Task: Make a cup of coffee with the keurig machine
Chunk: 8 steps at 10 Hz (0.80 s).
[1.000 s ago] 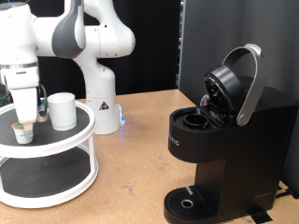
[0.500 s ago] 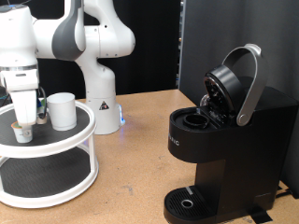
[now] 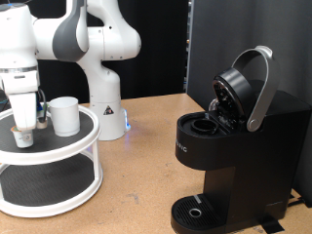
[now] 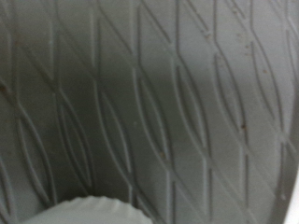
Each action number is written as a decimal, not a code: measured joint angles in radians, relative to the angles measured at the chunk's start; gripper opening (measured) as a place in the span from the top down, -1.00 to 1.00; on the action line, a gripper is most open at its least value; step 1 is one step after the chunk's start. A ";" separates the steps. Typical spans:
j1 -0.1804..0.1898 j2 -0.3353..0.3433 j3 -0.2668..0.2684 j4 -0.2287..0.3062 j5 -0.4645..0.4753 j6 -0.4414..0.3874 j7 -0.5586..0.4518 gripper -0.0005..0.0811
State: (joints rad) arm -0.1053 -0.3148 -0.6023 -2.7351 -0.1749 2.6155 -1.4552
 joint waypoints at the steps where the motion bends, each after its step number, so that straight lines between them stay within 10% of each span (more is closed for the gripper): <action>1: 0.005 -0.008 0.000 0.014 0.019 -0.033 -0.004 0.10; 8: 0.032 -0.132 0.017 0.172 0.070 -0.345 -0.011 0.24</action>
State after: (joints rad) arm -0.0730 -0.4470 -0.5851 -2.5628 -0.1048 2.2706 -1.4667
